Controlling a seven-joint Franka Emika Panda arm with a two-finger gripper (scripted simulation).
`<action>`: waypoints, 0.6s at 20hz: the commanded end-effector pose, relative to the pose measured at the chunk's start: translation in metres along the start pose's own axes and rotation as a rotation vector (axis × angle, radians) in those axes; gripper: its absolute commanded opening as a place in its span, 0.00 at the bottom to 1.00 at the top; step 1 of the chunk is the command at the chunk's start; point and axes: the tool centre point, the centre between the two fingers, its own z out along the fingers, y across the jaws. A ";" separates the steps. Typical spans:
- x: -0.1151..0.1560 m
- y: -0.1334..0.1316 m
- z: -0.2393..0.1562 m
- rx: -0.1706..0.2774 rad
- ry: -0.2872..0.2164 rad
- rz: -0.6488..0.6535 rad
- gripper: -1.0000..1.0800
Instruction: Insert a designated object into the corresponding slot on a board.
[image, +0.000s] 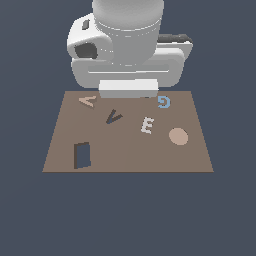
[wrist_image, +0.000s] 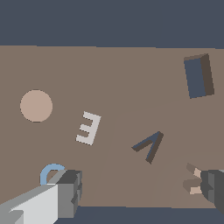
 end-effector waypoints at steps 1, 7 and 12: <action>-0.004 0.001 0.003 -0.001 0.000 -0.033 0.96; -0.017 0.007 0.012 -0.002 0.002 -0.146 0.96; -0.031 0.016 0.022 -0.004 0.004 -0.271 0.96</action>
